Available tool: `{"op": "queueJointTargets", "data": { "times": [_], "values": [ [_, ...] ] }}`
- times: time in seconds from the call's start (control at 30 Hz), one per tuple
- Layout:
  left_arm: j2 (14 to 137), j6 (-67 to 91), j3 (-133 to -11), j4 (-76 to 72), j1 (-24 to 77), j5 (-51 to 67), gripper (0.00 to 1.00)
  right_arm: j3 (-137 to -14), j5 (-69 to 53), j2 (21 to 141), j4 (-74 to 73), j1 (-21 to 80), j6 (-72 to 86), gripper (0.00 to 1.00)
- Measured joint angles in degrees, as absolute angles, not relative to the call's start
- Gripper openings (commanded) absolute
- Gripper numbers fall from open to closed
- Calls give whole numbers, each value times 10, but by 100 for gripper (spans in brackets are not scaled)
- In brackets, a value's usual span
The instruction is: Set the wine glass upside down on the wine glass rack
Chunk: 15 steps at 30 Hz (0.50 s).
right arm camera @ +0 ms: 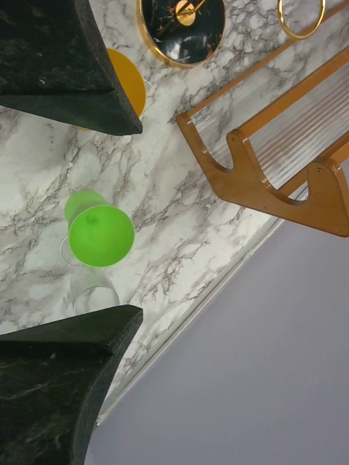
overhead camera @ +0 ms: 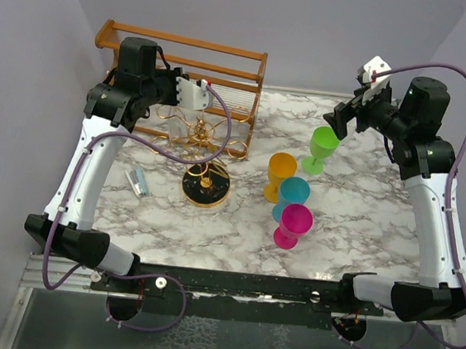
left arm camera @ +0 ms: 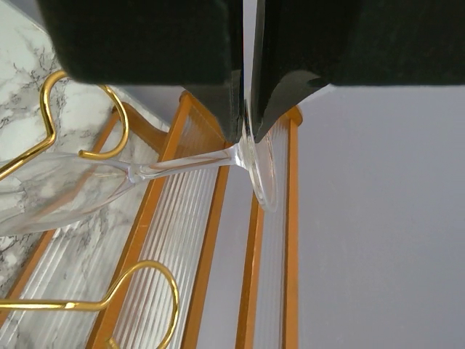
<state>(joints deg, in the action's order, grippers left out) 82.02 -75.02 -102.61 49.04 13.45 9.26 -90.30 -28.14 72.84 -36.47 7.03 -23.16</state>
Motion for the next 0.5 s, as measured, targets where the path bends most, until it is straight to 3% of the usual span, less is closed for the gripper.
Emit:
{"op": "queueJointTargets", "data": {
  "times": [0.5],
  "values": [
    [827, -856, -1028, 558, 149, 126, 0, -896, -281, 725, -364, 70, -238, 100]
  ]
}}
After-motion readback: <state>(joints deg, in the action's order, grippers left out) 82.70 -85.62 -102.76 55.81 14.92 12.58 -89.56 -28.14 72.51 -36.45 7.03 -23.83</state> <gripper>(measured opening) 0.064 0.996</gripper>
